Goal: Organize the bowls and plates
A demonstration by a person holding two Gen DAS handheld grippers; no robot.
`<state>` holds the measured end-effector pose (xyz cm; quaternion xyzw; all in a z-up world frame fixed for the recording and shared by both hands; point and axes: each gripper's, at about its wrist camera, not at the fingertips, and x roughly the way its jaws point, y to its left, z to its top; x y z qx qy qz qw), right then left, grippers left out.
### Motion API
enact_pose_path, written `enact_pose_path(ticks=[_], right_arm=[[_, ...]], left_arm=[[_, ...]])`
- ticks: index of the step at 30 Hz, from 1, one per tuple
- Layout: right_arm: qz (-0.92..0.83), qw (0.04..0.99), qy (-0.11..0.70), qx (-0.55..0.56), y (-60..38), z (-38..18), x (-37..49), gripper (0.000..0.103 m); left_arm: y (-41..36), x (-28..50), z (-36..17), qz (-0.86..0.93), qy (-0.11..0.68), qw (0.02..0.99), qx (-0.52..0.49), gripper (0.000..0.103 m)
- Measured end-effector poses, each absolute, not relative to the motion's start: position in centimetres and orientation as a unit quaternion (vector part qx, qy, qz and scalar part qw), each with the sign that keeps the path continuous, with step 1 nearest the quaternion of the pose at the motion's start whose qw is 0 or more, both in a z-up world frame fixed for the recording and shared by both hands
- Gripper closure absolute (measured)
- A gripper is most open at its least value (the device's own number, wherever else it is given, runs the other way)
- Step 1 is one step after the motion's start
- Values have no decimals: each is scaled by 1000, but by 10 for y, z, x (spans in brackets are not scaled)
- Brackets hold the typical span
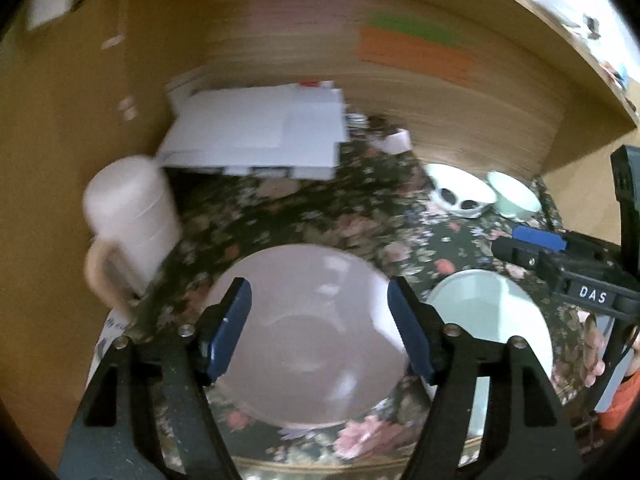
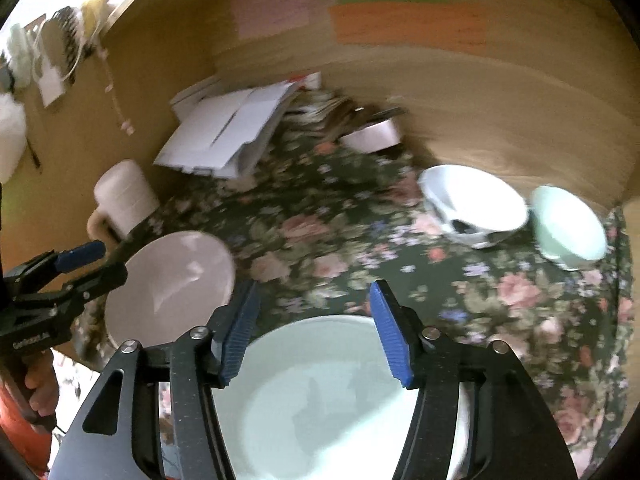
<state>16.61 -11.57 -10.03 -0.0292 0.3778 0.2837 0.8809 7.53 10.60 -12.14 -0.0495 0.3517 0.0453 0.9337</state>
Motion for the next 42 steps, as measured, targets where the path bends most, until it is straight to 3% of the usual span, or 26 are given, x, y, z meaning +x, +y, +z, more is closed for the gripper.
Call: enact_pose_path(ticks=[11,16,32,42], right_arm=[[209,915,346,-2,-190,-78,203,49],[184,918,352,9,-211,-80,228,49],[162,881,443,38,-219,-150,333,49],[184,856,481,52,-207,-185,356,49]], left_arm=[[53,153,-97,-11,352,935,-49,30],[27,186,-89,-28,342,939,-34,20],[-1,300,-128,-32,403,915,-7,18],[8,328,-160,-22,436,899,-10,18]])
